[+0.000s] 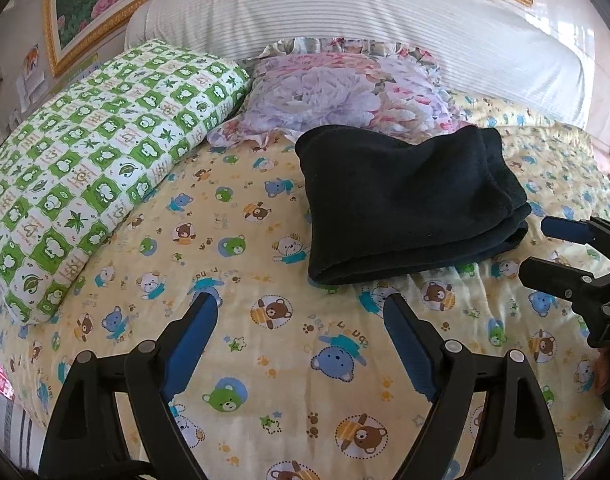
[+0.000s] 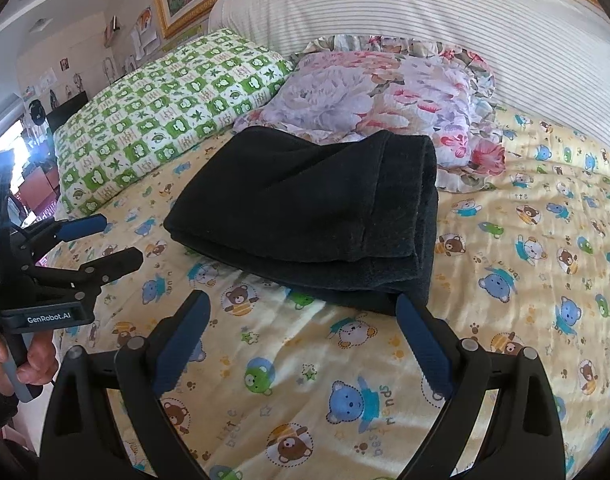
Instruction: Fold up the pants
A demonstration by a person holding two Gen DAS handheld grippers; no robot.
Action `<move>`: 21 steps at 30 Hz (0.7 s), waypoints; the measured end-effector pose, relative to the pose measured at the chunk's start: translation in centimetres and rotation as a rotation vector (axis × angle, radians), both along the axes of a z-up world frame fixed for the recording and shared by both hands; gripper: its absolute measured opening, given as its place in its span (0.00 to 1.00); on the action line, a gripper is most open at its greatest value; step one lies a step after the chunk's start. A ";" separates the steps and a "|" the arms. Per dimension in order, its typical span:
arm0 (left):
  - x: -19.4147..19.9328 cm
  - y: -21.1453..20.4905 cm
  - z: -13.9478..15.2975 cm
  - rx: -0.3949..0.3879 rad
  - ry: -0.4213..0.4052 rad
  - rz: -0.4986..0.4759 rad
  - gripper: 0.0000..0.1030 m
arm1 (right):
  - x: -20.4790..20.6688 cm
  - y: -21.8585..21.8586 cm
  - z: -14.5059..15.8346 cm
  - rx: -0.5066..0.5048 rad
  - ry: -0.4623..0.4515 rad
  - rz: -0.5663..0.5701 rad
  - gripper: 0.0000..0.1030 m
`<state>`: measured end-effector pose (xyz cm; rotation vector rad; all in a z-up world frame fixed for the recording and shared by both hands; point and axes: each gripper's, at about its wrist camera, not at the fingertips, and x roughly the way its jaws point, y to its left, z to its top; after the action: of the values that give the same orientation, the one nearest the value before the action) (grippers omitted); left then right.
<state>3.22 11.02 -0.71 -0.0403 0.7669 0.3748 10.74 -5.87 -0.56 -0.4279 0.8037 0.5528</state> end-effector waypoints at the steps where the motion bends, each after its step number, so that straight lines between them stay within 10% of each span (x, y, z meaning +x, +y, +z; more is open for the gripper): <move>1: 0.2 0.0 -0.1 0.003 0.004 0.001 0.83 | 0.1 0.0 -0.1 -0.001 0.002 -0.001 0.92; 21: 1.8 0.6 -1.2 -0.002 0.029 0.006 0.83 | 1.0 0.5 -0.8 -0.013 0.018 0.005 0.92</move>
<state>4.99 11.67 -1.92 -0.0393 0.7956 0.3810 11.76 -5.38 -1.33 -0.4379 0.8238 0.5567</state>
